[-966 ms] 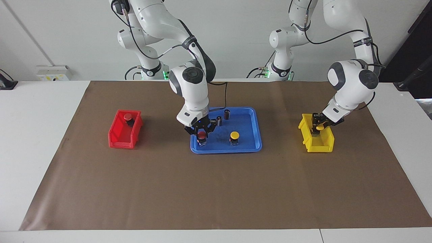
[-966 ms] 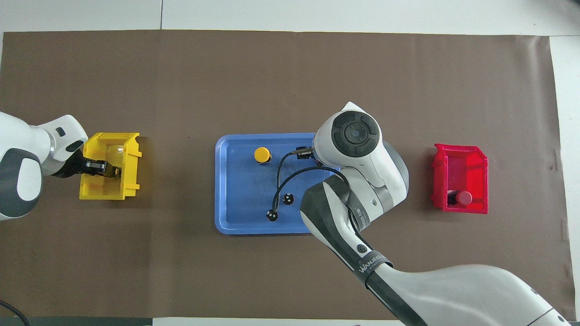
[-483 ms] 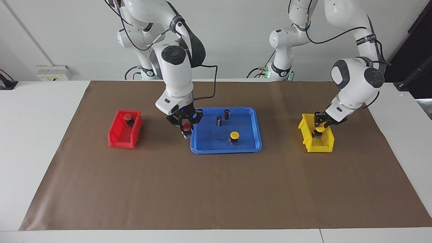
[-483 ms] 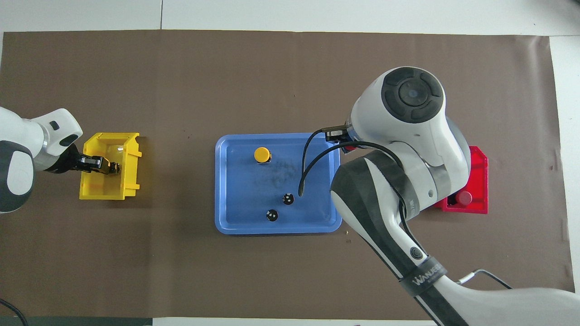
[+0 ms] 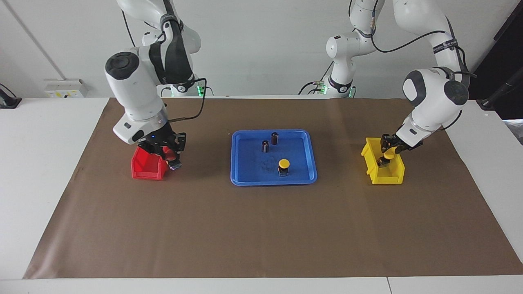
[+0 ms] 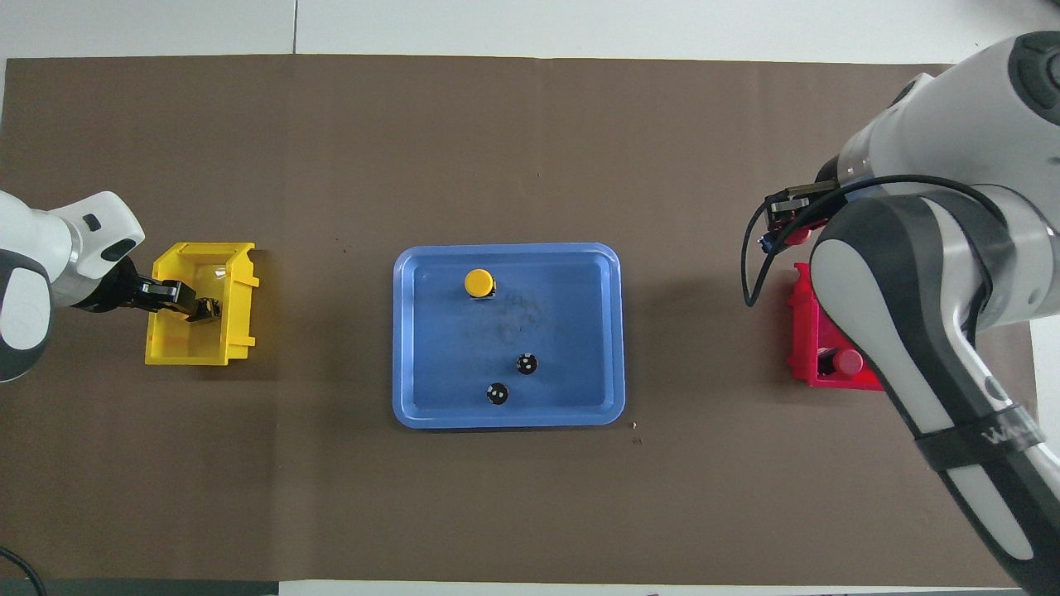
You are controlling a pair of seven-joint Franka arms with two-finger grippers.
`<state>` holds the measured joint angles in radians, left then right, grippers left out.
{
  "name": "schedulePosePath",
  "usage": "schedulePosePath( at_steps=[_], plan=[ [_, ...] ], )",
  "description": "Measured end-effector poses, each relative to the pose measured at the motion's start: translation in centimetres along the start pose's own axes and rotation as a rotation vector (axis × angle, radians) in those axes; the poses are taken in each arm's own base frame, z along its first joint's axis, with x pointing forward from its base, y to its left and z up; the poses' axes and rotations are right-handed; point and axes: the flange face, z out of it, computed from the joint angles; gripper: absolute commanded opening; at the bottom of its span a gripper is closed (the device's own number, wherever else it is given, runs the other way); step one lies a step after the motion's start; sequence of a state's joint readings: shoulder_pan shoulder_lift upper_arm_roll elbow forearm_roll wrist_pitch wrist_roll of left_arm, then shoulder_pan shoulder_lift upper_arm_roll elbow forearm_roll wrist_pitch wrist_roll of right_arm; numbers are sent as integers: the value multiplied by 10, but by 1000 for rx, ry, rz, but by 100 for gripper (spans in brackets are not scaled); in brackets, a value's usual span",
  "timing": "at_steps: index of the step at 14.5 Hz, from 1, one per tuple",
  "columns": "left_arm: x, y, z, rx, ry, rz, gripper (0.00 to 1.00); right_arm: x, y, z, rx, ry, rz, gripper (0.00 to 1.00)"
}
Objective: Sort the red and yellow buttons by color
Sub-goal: 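Carry the red button to the red bin with the right gripper, then release the red button while the left gripper grasps the yellow button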
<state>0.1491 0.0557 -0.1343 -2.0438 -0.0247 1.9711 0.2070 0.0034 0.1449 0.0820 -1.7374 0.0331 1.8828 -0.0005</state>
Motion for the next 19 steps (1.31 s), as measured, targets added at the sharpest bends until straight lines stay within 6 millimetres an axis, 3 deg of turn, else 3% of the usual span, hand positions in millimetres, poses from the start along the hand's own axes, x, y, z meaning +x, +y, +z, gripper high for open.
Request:
schedulePosePath(
  at_steps=[2, 4, 9, 11, 16, 19],
  plan=[
    [5, 3, -25, -1, 7, -10, 68, -7, 40, 7, 19, -17, 11, 23],
    [12, 27, -37, 4, 22, -44, 68, -15, 61, 18, 22, -22, 8, 23],
    [23, 166, -35, 14, 84, -58, 66, -40, 83, 50, 13, 1, -5, 23],
    [24, 212, -27, 7, 121, -68, 66, -47, 92, 60, 13, -5, -10, 23],
    [20, 298, 6, -73, 138, -111, 67, -65, 103, 92, 2, 24, -33, 23],
    [7, 343, 15, -86, 131, -143, 77, -75, 100, 109, -4, 40, -35, 23]
  ],
)
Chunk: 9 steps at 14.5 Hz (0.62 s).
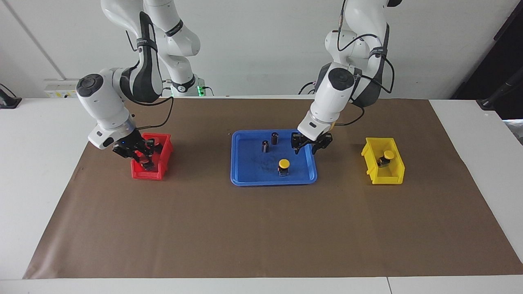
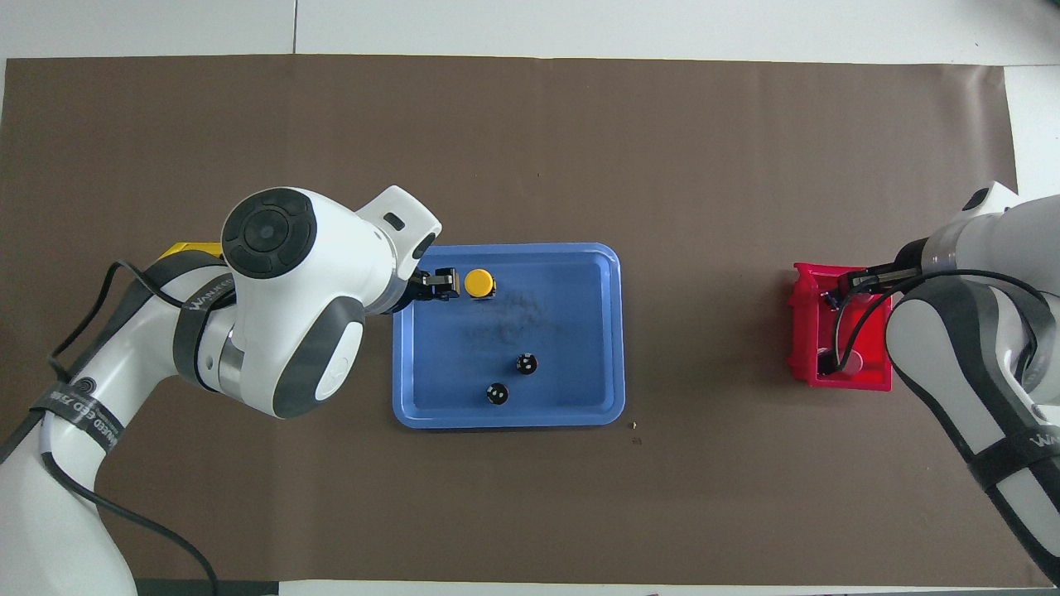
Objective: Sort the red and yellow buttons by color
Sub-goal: 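Release the red button while the left gripper grasps the yellow button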
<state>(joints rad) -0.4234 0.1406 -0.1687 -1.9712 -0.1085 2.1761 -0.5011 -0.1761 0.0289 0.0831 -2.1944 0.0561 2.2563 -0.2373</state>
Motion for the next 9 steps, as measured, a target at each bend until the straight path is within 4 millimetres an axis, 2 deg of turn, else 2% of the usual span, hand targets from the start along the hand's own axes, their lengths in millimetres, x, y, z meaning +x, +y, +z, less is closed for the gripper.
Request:
schedulePosePath(
  at_steps=[2, 4, 6, 9],
  plan=[
    [-12, 21, 1, -8, 7, -19, 79, -2, -3, 4, -1, 2, -5, 23],
    [-15, 31, 3, -16, 16, -28, 79, -4, -3, 7, -3, 7, -5, 24],
    [-13, 38, 9, -21, 16, -32, 78, -7, -4, 13, -4, 9, -4, 26],
    [-1, 50, 29, -31, 11, -44, 78, -11, -4, 20, -6, 13, -3, 36]
  ],
)
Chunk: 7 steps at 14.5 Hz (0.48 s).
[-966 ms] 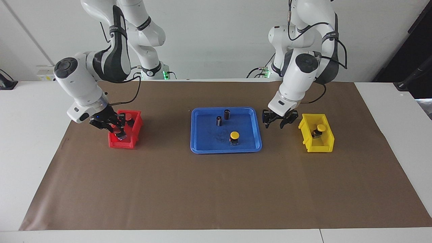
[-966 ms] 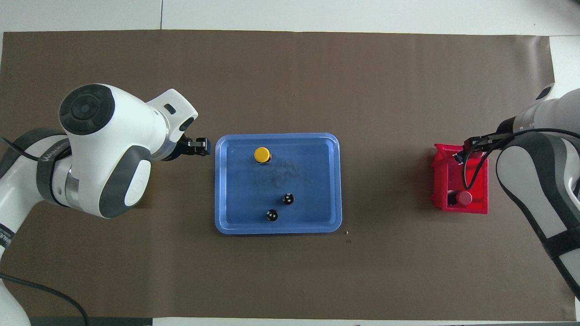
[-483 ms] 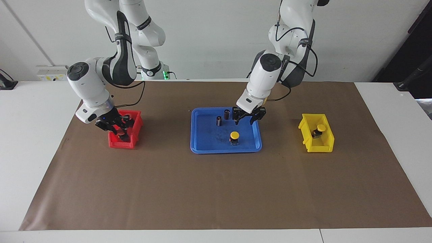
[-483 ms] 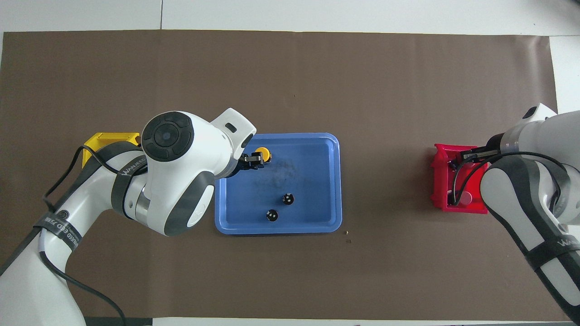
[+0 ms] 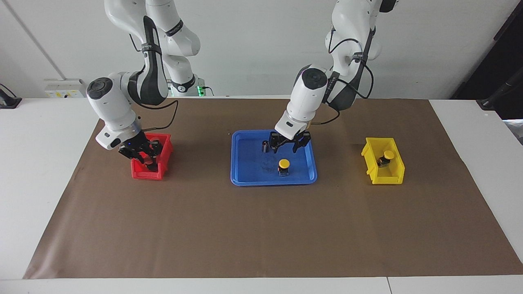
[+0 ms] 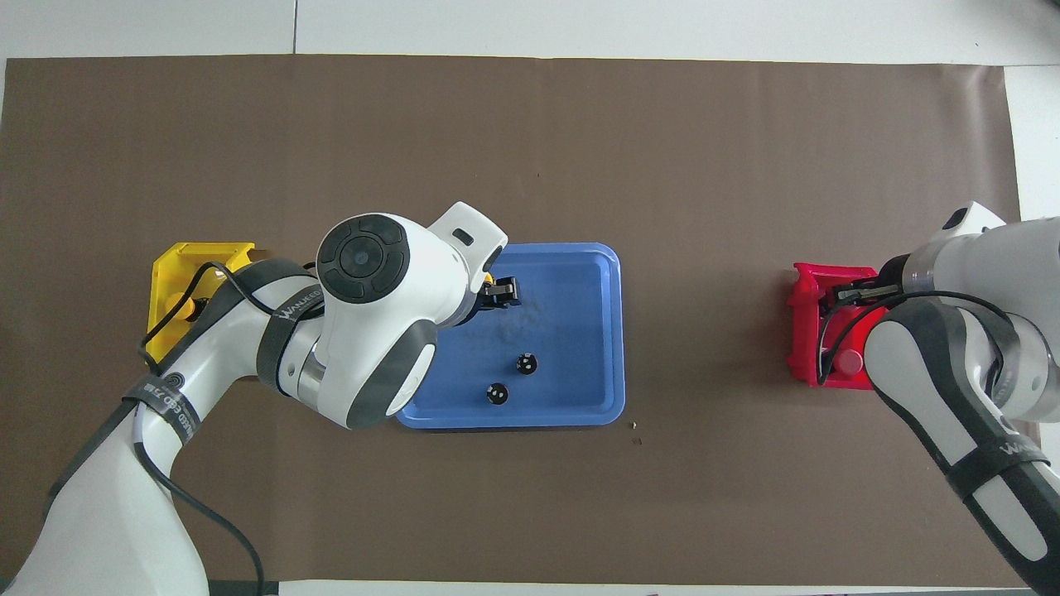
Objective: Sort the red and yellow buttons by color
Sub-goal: 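Release the red button while the left gripper grasps the yellow button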
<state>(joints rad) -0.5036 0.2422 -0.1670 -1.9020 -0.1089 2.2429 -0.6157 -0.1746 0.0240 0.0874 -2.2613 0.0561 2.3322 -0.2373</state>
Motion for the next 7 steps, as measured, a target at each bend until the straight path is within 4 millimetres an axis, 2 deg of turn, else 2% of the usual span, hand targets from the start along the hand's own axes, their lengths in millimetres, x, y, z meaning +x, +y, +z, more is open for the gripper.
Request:
schedulePosePath(
  at_steps=[1, 2, 3, 5, 7],
  plan=[
    [4, 4, 9, -3, 0, 0, 78, 0, 0, 0, 0, 1, 0, 38],
    [9, 5, 18, 1, 4, 6, 77, -1, 0, 0, 0, 1, 0, 49],
    [13, 6, 25, 11, 13, 17, 77, -1, 0, 0, 0, 1, 0, 55],
    [19, 3, 35, 29, 26, 29, 77, -2, 0, 0, 0, -1, 0, 56],
    [23, 0, 36, 34, 32, 28, 77, -2, -1, 1, 0, -3, 0, 56]
  ],
)
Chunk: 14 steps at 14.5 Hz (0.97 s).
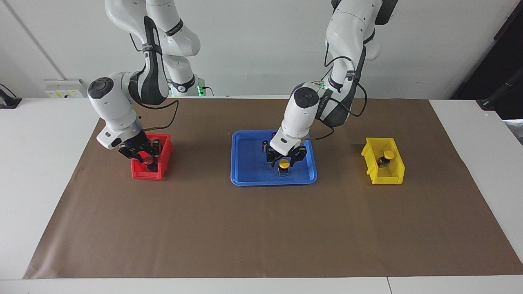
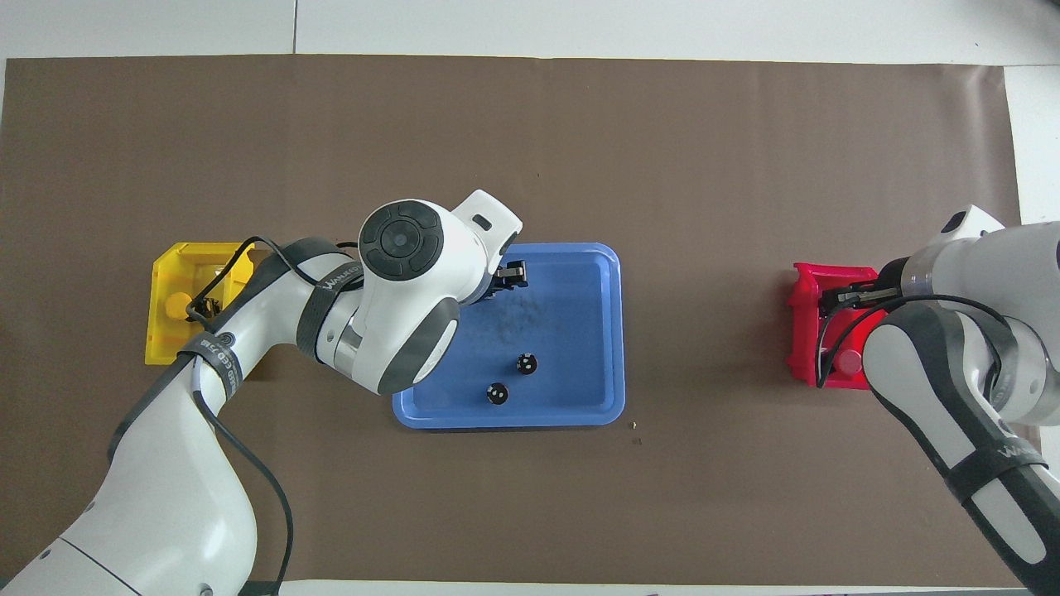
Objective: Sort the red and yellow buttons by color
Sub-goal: 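Release the red button while the left gripper grasps the yellow button, then carry the yellow button to the yellow bin while the right gripper withdraws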
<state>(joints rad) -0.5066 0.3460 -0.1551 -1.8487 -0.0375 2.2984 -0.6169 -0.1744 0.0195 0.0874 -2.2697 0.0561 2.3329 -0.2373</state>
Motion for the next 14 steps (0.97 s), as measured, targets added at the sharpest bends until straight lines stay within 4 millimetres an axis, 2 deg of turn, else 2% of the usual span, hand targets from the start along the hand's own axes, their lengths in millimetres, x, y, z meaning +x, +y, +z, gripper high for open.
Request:
schedulePosePath(
  at_steps=[2, 4, 6, 9, 12, 13, 14],
  plan=[
    [2, -1, -2, 1, 7, 0, 64, 0, 0, 0, 0, -1, -2, 55],
    [3, -1, -3, 1, 9, 0, 42, 2, 0, -4, 5, -17, -10, 55],
    [3, -1, -3, 1, 9, 1, 27, 8, 0, -18, 12, -40, -13, 55],
    [0, 3, -2, 2, 7, 9, 8, 21, 0, -49, 21, -65, -17, 55],
    [-2, 4, -3, 13, -9, 12, 1, 32, -10, -90, 30, -92, -39, 56],
    [-1, 5, -10, 27, -27, 12, 1, 35, -19, -107, 33, -103, -51, 58],
    [1, 6, -26, 45, -51, 11, 1, 37, -29, -126, 30, -112, -56, 62]
  ],
)
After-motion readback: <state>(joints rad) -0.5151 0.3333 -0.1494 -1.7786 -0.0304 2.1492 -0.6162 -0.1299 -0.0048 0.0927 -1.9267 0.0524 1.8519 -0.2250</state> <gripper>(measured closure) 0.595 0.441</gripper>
